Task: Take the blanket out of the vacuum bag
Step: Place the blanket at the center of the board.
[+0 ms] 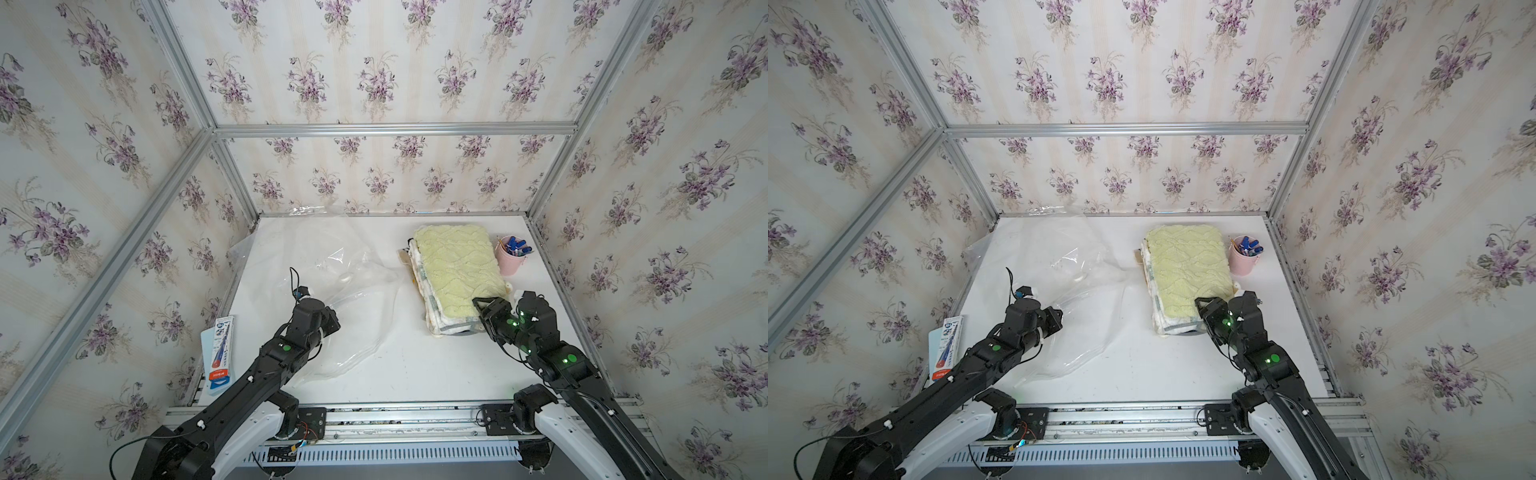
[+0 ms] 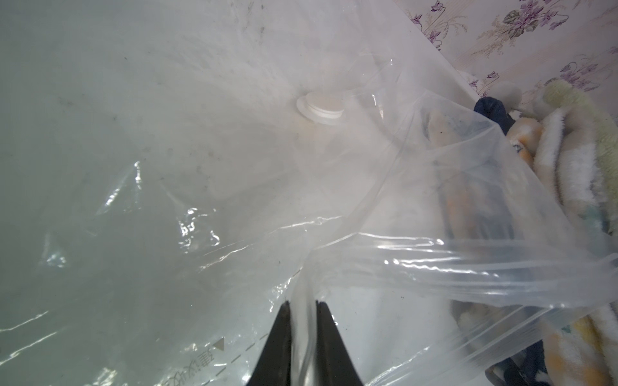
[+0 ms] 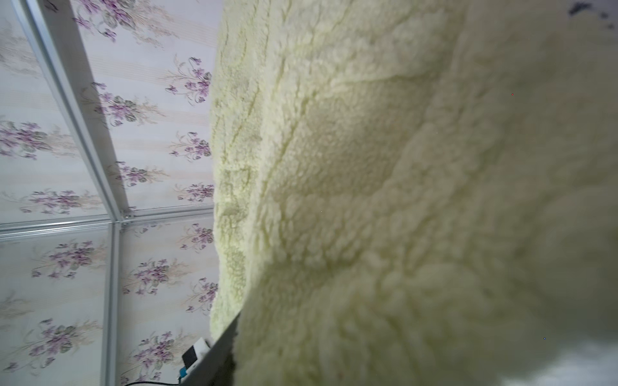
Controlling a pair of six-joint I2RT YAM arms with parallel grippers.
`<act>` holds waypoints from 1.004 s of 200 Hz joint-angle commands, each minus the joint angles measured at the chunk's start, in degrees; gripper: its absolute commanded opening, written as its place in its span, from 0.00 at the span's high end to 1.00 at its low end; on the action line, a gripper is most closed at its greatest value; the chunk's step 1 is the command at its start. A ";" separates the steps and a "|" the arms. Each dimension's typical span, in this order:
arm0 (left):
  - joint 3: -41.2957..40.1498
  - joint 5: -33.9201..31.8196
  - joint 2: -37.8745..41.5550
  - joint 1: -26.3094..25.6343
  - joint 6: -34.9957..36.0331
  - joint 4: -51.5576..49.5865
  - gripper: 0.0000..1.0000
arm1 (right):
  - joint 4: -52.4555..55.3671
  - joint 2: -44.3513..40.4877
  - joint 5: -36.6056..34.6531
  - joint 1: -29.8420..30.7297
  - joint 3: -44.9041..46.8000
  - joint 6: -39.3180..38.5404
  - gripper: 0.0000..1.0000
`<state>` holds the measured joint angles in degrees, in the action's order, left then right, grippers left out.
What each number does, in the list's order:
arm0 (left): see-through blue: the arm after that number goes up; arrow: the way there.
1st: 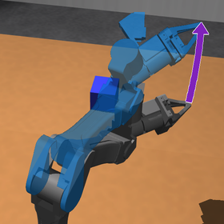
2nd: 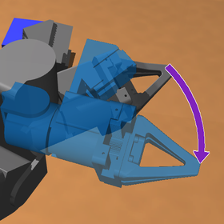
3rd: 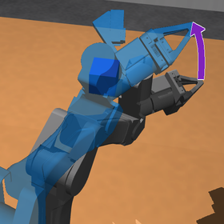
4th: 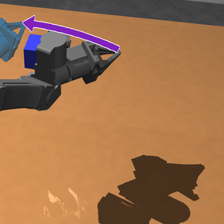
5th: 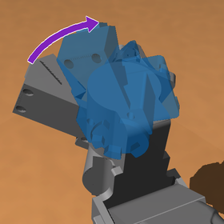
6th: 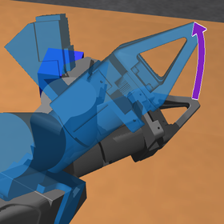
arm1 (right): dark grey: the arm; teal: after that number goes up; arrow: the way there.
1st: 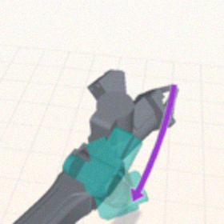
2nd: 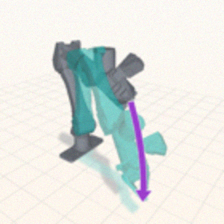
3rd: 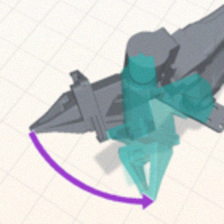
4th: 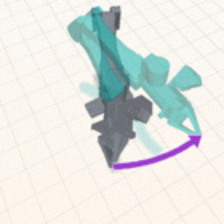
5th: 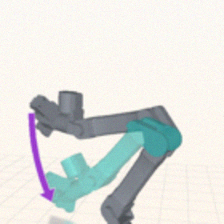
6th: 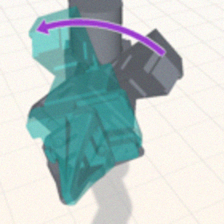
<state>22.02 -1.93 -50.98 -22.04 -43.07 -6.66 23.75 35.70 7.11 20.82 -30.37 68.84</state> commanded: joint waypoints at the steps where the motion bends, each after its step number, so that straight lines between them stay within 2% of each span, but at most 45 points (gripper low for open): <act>1: 0.22 0.44 0.09 -0.01 0.19 2.03 0.84 | 5.88 3.07 2.14 -0.01 -3.24 -9.52 0.40; 18: 0.30 0.22 1.09 -0.02 0.59 1.09 0.83 | 13.08 3.81 2.08 0.01 -6.53 -15.06 0.41; 43: -0.17 -0.35 2.70 -0.02 0.67 0.51 0.82 | 24.28 -2.60 -1.29 0.01 -10.39 -20.32 0.41; 62: -0.36 -0.30 3.00 0.04 0.37 0.61 0.81 | 31.98 -4.31 -2.11 0.01 -14.65 -23.26 0.42; 81: -0.06 0.32 2.53 -0.01 0.37 0.86 0.81 | 31.97 -3.00 1.26 0.01 -18.11 -26.96 0.50; 109: 0.38 0.97 2.42 -0.02 0.35 -0.04 0.81 | 24.09 0.60 9.09 0.19 -19.85 -31.85 0.67; 119: 0.46 1.06 2.85 -0.02 0.48 -0.81 0.81 | 22.05 1.92 9.18 0.34 -20.77 -32.75 0.68; 162: 0.10 1.73 3.56 -0.02 -0.02 -2.03 0.80 | 12.26 15.27 3.98 2.91 -26.56 -37.85 0.64; 186: 0.93 1.93 3.60 -0.02 0.50 -3.73 0.80 | 9.79 28.40 -4.98 9.47 -32.79 -42.31 0.60; 191: 1.08 1.86 3.65 0.03 0.67 -4.05 0.80 | 10.26 31.53 -7.58 12.56 -34.41 -43.63 0.58; 201: 1.12 1.76 3.80 -0.02 0.82 -4.46 0.79 | 11.15 37.59 -11.49 13.60 -38.20 -45.61 0.54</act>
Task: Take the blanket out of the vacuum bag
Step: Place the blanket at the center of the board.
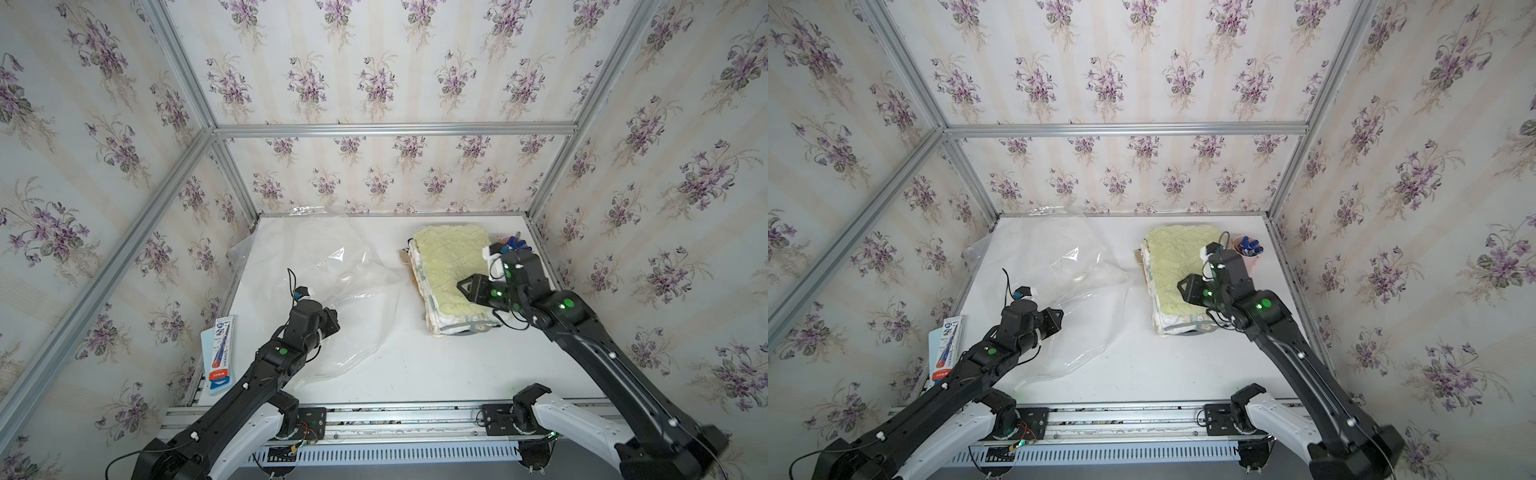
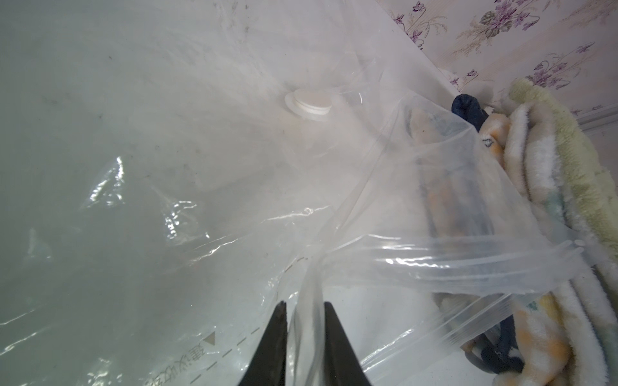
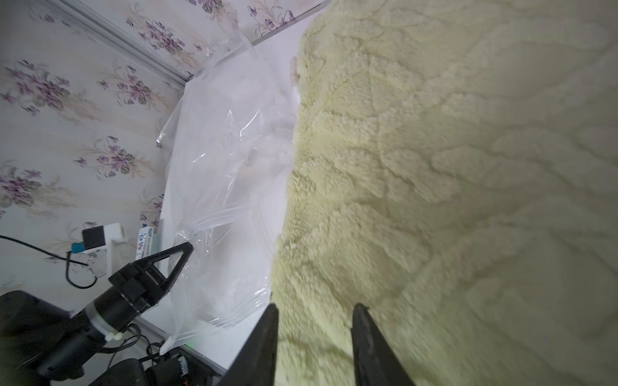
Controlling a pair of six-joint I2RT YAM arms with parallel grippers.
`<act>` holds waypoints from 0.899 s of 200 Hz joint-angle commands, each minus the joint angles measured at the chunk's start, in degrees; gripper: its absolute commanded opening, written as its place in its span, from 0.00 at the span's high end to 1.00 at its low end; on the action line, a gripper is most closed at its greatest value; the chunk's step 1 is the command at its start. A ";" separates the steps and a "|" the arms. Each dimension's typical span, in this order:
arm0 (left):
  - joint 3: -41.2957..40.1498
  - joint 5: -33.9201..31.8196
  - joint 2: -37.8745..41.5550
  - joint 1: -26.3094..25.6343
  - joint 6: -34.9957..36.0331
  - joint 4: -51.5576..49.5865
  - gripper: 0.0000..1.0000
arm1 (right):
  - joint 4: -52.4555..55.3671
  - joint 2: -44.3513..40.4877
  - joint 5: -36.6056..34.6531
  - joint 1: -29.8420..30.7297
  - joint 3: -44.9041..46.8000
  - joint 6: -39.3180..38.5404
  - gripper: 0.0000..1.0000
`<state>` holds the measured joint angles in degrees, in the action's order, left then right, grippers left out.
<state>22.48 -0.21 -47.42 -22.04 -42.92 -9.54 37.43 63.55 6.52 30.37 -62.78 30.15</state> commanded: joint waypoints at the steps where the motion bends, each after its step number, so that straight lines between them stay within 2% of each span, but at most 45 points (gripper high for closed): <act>1: 0.74 -0.01 0.23 0.03 0.66 -1.64 0.79 | -2.49 10.27 -11.17 4.07 -6.09 -7.02 0.54; 22: 0.72 -0.36 -0.14 0.02 0.67 -1.33 0.79 | -5.71 19.22 -19.40 4.04 -8.76 -8.57 0.51; 35: 0.94 -0.25 -0.87 -0.02 0.75 -1.07 0.79 | -8.26 23.03 -22.13 4.08 -8.17 -7.96 0.54; 46: 1.23 0.15 -1.58 -0.02 0.65 -1.01 0.79 | -10.12 24.67 -20.61 4.25 -6.11 -5.70 0.58; 61: 1.22 1.12 -2.06 -0.01 0.49 -0.54 0.79 | -16.18 22.61 -18.81 4.83 1.48 -2.73 0.60; 89: 0.24 1.09 -2.31 -0.02 0.20 0.81 0.78 | -28.74 16.74 -14.05 5.14 17.63 5.17 0.58; 105: 0.58 1.09 -3.23 -0.02 0.61 1.27 0.78 | -31.48 16.41 -12.48 5.10 21.46 7.78 0.55; 124: 1.59 1.40 -4.62 0.00 1.36 1.26 0.78 | -31.25 16.53 -11.30 5.05 20.40 7.37 0.51; 149: 2.17 1.36 -5.16 -0.01 1.82 1.13 0.78 | -26.27 15.13 -8.64 4.79 13.59 5.54 0.48; 180: 1.69 1.00 -3.30 -0.02 1.60 0.43 0.78 | -20.01 10.50 -12.37 1.50 8.89 3.41 0.43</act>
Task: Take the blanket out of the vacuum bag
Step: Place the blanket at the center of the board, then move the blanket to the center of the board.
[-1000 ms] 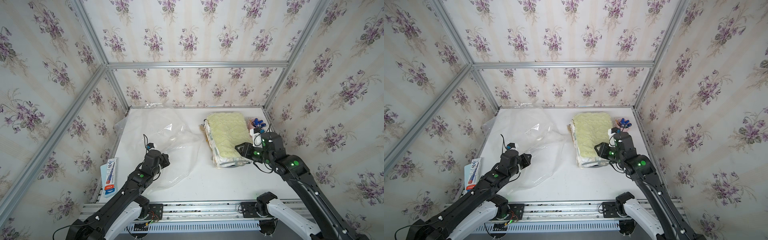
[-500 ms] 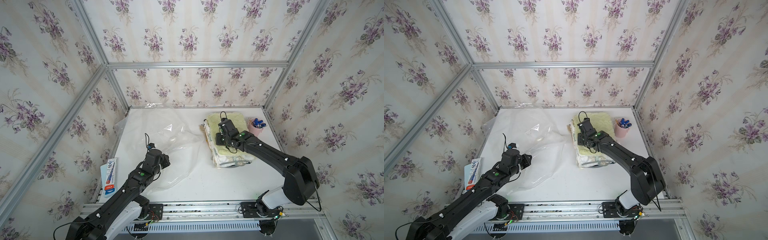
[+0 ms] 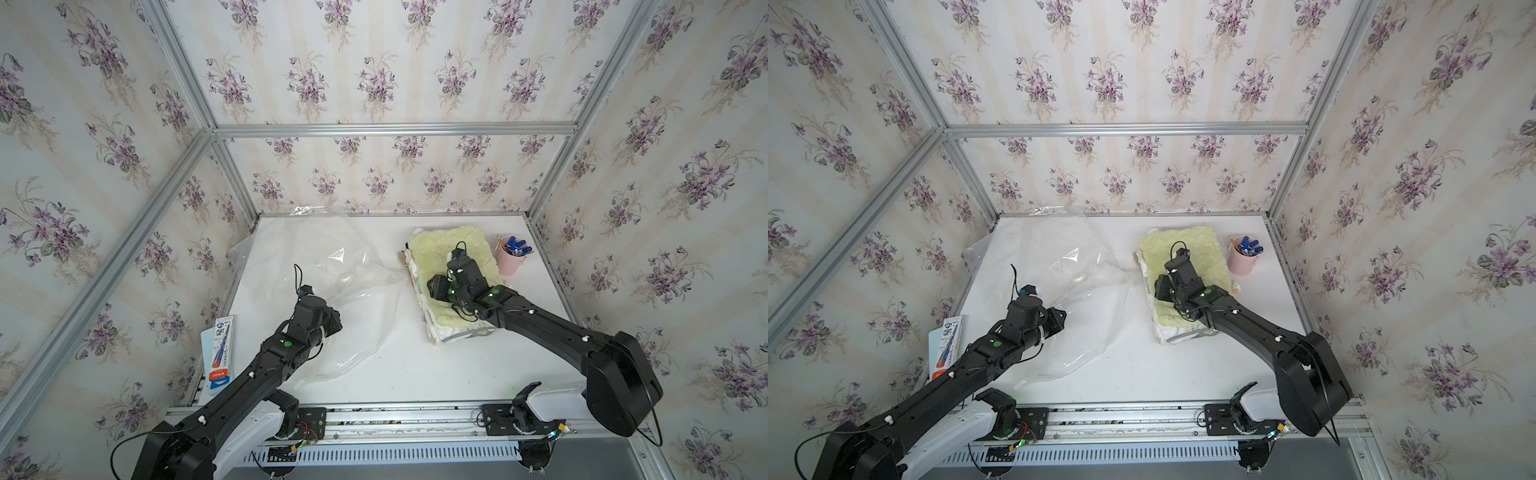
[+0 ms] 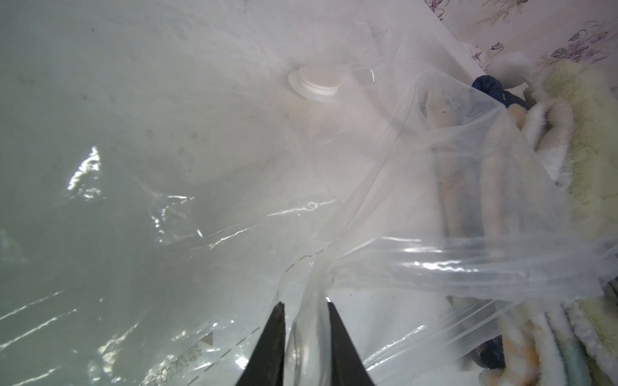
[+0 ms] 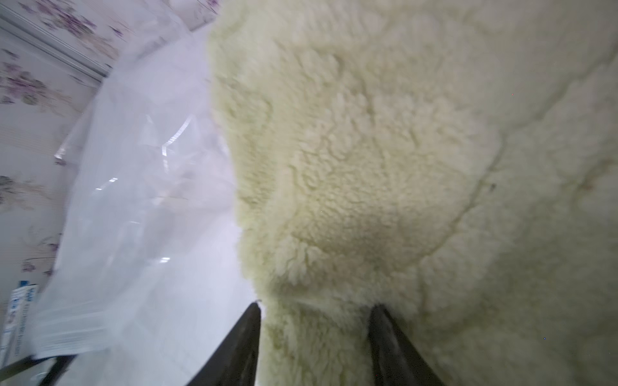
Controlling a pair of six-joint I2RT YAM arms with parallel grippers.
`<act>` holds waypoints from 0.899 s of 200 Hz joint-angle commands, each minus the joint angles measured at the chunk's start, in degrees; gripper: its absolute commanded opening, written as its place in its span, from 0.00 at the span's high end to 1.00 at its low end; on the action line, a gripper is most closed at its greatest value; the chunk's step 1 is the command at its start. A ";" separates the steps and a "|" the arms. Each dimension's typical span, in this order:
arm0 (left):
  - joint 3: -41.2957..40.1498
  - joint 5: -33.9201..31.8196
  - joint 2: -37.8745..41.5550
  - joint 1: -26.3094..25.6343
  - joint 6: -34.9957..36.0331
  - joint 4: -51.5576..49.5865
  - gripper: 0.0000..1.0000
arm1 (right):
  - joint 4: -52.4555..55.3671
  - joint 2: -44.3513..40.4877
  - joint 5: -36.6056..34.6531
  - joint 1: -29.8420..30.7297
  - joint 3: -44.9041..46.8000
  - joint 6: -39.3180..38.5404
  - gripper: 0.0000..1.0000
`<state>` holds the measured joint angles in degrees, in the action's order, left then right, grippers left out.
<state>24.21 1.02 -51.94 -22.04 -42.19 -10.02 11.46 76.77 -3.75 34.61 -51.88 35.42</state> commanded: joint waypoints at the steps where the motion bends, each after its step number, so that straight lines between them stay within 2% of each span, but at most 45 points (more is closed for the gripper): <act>1: -0.04 -0.22 1.27 0.03 0.88 0.89 0.78 | 6.04 -2.84 -2.17 -2.86 -2.01 -1.94 0.43; 11: -0.21 -0.39 2.00 0.00 0.89 0.71 0.77 | 7.10 -3.45 -0.97 -9.70 -1.79 -1.76 0.41; 26: -0.48 -0.66 2.81 -0.02 1.02 0.70 0.77 | 6.41 -3.70 6.90 -19.77 0.07 -0.38 0.41; 34: -0.39 -0.42 2.97 0.00 1.25 0.55 0.77 | 5.95 -4.05 8.03 -22.32 0.94 -0.31 0.41; 43: -0.08 -0.16 2.97 0.02 1.61 0.19 0.77 | 5.82 -4.71 5.83 -22.40 2.14 -0.57 0.41; 83: 0.33 -0.05 3.35 -0.02 2.44 -1.21 0.77 | -2.88 -7.17 10.05 -21.65 16.32 3.62 0.43; 117: 0.22 -0.26 4.24 -0.01 2.54 -1.75 0.77 | -14.15 -2.19 12.66 -20.15 24.95 12.64 0.46; 142: 1.24 -0.38 4.24 0.01 2.98 -2.85 0.77 | -22.93 3.59 13.28 -18.63 24.72 20.06 0.46; 180: 1.29 -2.19 4.88 0.05 3.99 -4.92 0.77 | -31.14 13.71 11.91 -15.47 18.14 28.21 0.47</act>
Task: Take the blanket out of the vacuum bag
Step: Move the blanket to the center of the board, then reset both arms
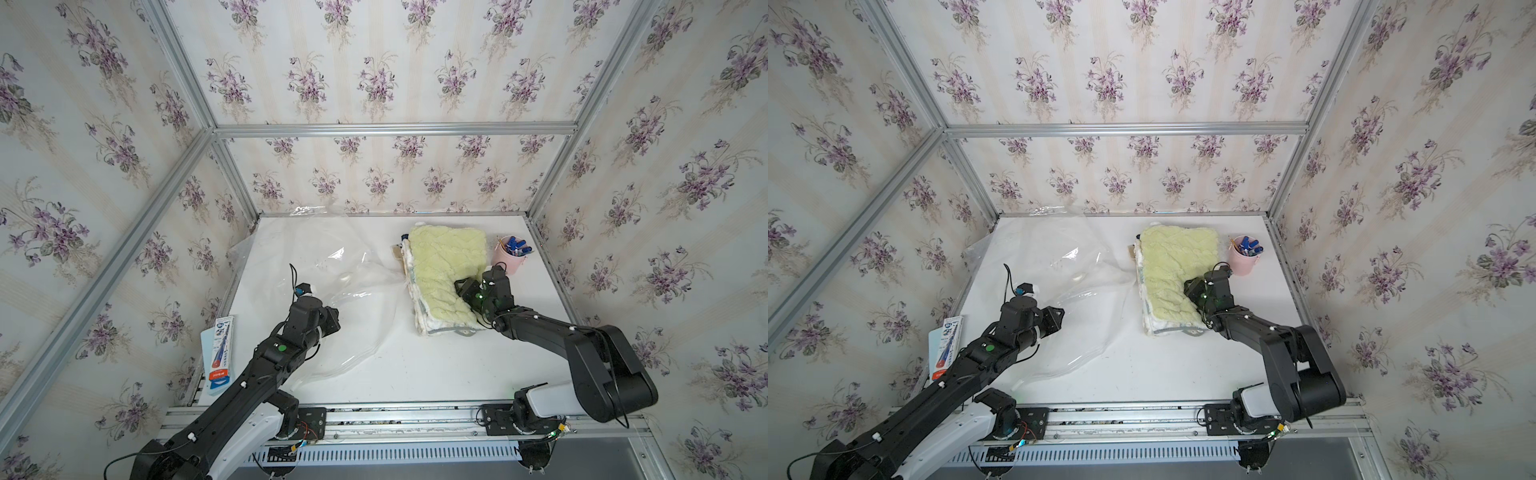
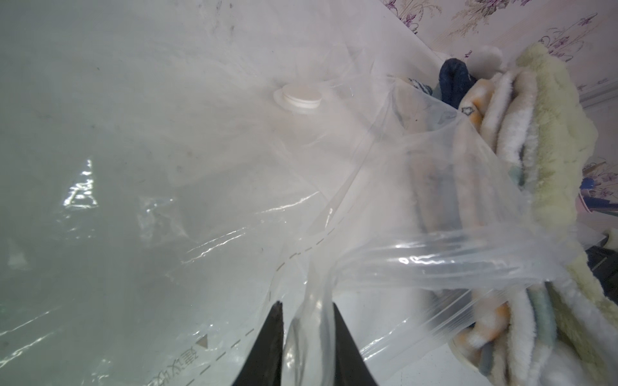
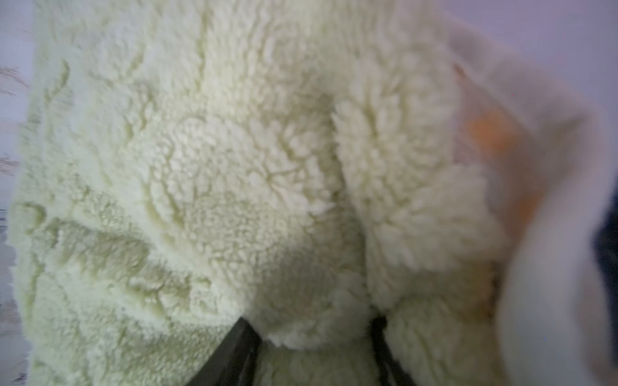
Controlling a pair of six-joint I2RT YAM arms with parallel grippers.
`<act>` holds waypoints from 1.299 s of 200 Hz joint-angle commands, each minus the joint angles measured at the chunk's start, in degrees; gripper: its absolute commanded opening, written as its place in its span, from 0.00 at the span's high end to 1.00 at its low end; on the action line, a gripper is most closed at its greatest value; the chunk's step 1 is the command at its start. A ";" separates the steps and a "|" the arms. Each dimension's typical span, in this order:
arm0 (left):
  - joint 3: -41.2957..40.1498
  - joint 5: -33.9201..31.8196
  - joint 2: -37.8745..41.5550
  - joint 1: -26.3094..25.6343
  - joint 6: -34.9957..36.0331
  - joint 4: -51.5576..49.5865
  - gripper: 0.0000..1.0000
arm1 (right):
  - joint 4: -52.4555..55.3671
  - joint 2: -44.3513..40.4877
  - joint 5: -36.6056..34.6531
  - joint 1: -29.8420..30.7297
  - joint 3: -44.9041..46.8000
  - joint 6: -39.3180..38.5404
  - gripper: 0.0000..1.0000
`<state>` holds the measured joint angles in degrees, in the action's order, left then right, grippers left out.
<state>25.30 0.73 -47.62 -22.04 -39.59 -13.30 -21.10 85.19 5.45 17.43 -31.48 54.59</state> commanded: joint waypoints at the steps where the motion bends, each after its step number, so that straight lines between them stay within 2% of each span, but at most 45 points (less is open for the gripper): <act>1: 0.15 -1.94 0.57 0.02 1.42 -1.64 0.76 | 1.20 5.54 2.72 1.81 -2.44 9.35 0.47; 39: -0.06 -3.19 1.73 0.07 1.94 -2.44 0.76 | -5.83 12.75 -1.82 6.55 -7.59 19.10 0.47; 62: 1.31 -2.93 2.92 0.07 2.66 -4.71 0.76 | -7.46 15.34 -3.08 7.18 -10.35 21.82 0.47; 84: 2.69 -2.93 4.99 0.08 3.87 -7.42 0.70 | -8.63 14.08 -2.82 7.19 -10.63 21.44 0.47; 97: 3.41 -2.38 6.31 0.04 4.79 -8.78 0.63 | -8.40 11.57 -1.94 7.01 -10.47 20.04 0.47; 115: 4.64 0.10 7.87 0.02 6.29 -9.38 0.46 | -6.29 7.03 -1.09 6.91 -11.05 16.19 0.45; 118: 4.87 0.71 8.01 0.06 6.49 -9.31 0.40 | -5.39 5.79 -0.91 6.90 -11.41 15.13 0.45; 153: 10.16 6.41 8.76 -0.10 8.90 -10.56 0.01 | 4.78 -4.83 -1.70 6.74 -14.79 4.42 0.41; 171: 15.07 5.89 9.11 -0.52 11.03 -13.46 0.00 | 10.81 -9.49 -3.57 5.99 -16.70 -2.72 0.39; 189: 20.87 2.12 8.38 -0.98 13.39 -16.59 0.00 | 10.63 -15.82 -7.06 5.84 -15.12 -13.35 0.40; 215: 36.24 -0.49 -0.54 -1.32 17.24 -23.90 0.00 | 8.69 -25.11 -22.06 5.70 -10.52 -22.68 0.33; 231: 44.35 -9.37 -6.15 -1.51 17.44 -29.02 0.00 | 8.01 -27.11 -29.14 5.77 -9.56 -27.83 0.29; 240: 46.50 -12.81 -8.06 -1.51 18.86 -29.47 0.00 | 9.10 -27.70 -28.89 5.82 -9.88 -29.96 0.29; 254: 45.59 -14.86 -8.51 -1.47 21.83 -26.48 0.00 | 8.75 -28.64 -21.96 5.81 -9.17 -31.68 0.29; 257: 44.95 -14.56 -8.40 -1.43 23.42 -25.17 0.00 | 7.89 -28.85 -20.54 5.78 -8.61 -32.14 0.23; 260: 44.14 -14.06 -8.22 -1.42 25.07 -23.97 0.00 | 6.86 -28.97 -19.30 5.77 -7.88 -32.39 0.06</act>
<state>70.61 -6.81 -55.46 -23.55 -22.55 -37.01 -12.14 57.56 -17.02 23.09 -41.12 30.22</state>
